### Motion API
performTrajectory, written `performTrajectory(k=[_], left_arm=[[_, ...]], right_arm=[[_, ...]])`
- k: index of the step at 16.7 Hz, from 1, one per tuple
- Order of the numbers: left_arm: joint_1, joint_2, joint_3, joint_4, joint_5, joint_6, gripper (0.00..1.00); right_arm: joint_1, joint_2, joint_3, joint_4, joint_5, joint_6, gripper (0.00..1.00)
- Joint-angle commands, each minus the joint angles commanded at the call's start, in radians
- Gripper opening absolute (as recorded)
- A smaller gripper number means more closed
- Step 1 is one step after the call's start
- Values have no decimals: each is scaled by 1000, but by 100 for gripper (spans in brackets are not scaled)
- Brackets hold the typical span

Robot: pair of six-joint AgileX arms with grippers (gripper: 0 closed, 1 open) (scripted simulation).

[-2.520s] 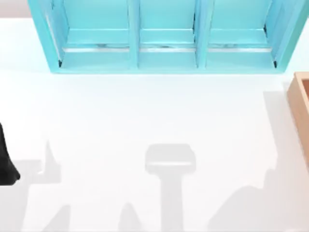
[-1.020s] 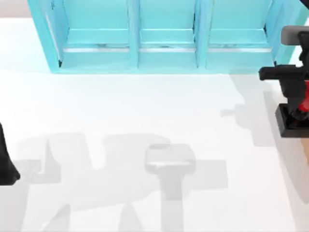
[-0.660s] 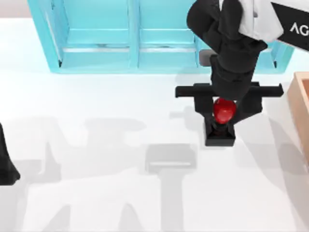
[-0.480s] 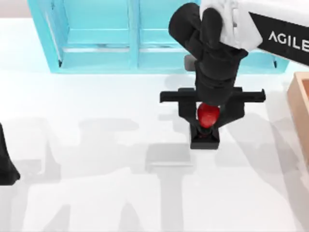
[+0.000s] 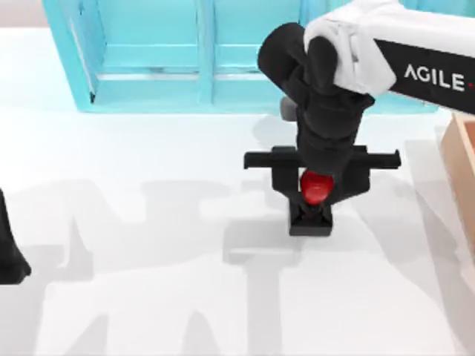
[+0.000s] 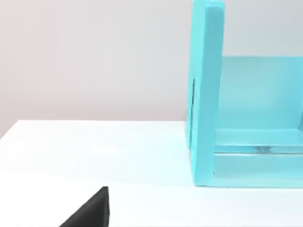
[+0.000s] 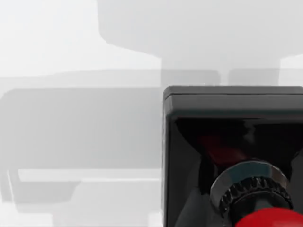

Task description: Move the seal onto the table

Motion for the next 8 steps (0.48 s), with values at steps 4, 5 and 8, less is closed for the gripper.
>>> performTrajectory(k=[4, 5, 8], left_arm=[[0, 0, 0, 0, 0, 0, 100], [0, 0, 0, 0, 0, 0, 100], [0, 0, 0, 0, 0, 0, 100]], right_arm=[[2, 17, -50, 60, 2, 1, 0], [2, 17, -50, 60, 2, 1, 0], [2, 17, -50, 60, 2, 1, 15]])
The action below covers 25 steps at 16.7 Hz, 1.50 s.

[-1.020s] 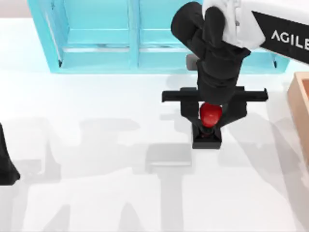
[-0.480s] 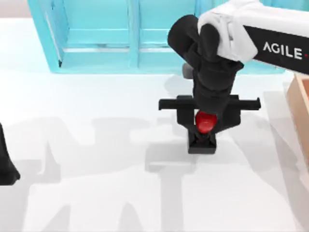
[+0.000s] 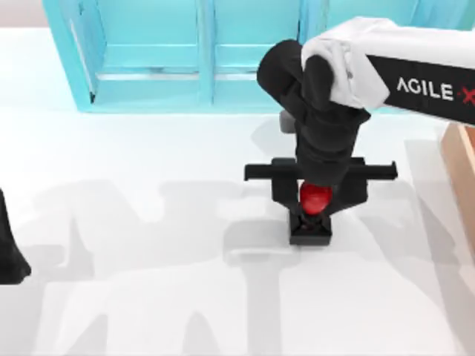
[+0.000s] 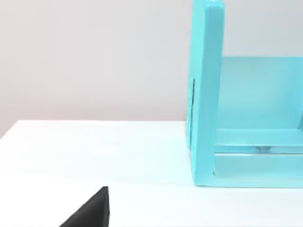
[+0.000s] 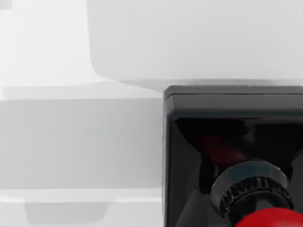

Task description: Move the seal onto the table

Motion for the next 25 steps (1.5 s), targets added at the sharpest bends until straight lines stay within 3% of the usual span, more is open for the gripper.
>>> performTrajectory(k=[11, 21, 25], left_arm=[[0, 0, 0, 0, 0, 0, 100], [0, 0, 0, 0, 0, 0, 100], [0, 0, 0, 0, 0, 0, 100]], right_arm=[[0, 0, 0, 0, 0, 0, 98], [-2, 0, 3, -3, 0, 0, 100], [-1, 15, 117, -113, 0, 3, 100]])
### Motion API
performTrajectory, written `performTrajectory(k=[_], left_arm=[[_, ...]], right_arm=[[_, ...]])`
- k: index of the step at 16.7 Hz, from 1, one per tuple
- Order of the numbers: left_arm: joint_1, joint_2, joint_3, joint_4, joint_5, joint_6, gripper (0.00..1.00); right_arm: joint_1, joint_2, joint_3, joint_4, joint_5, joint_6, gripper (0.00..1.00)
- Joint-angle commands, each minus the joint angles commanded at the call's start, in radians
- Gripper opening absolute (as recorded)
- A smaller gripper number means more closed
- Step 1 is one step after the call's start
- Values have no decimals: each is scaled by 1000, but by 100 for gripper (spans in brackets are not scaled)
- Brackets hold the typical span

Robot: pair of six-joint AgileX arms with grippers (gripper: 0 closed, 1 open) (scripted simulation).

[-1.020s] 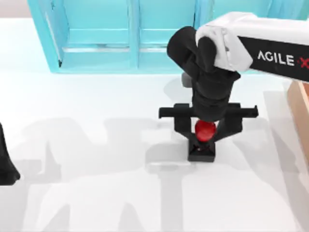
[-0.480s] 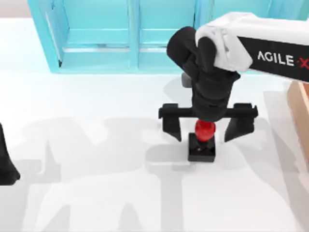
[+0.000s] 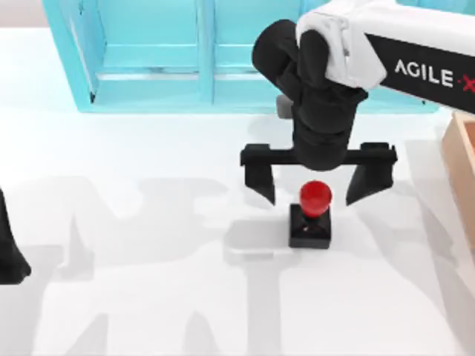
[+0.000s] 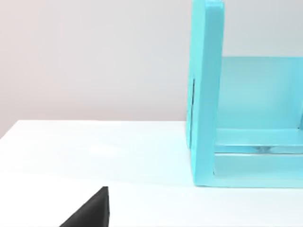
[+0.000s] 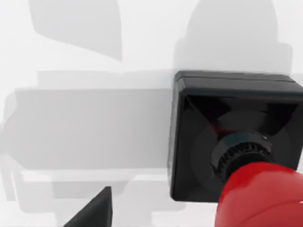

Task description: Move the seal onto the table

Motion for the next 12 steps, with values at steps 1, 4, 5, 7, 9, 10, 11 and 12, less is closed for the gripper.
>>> performTrajectory(k=[1, 4, 5, 7, 9, 10, 11, 12], left_arm=[[0, 0, 0, 0, 0, 0, 100], [0, 0, 0, 0, 0, 0, 100], [0, 0, 0, 0, 0, 0, 100], [0, 0, 0, 0, 0, 0, 100], [0, 0, 0, 0, 0, 0, 100], [0, 0, 0, 0, 0, 0, 100], [0, 0, 0, 0, 0, 0, 100], [0, 0, 0, 0, 0, 0, 100]], right_arm=[[1, 5, 55, -53, 0, 0, 100], [1, 19, 270, -248, -2, -1, 100], [0, 21, 340, -313, -2, -2, 100], [-3, 23, 449, -420, -2, -4, 100], [-5, 21, 517, -486, 0, -6, 100], [-6, 20, 535, -504, 0, -7, 100], [-6, 19, 543, -512, 0, -7, 100], [-6, 19, 543, -512, 0, -7, 100]])
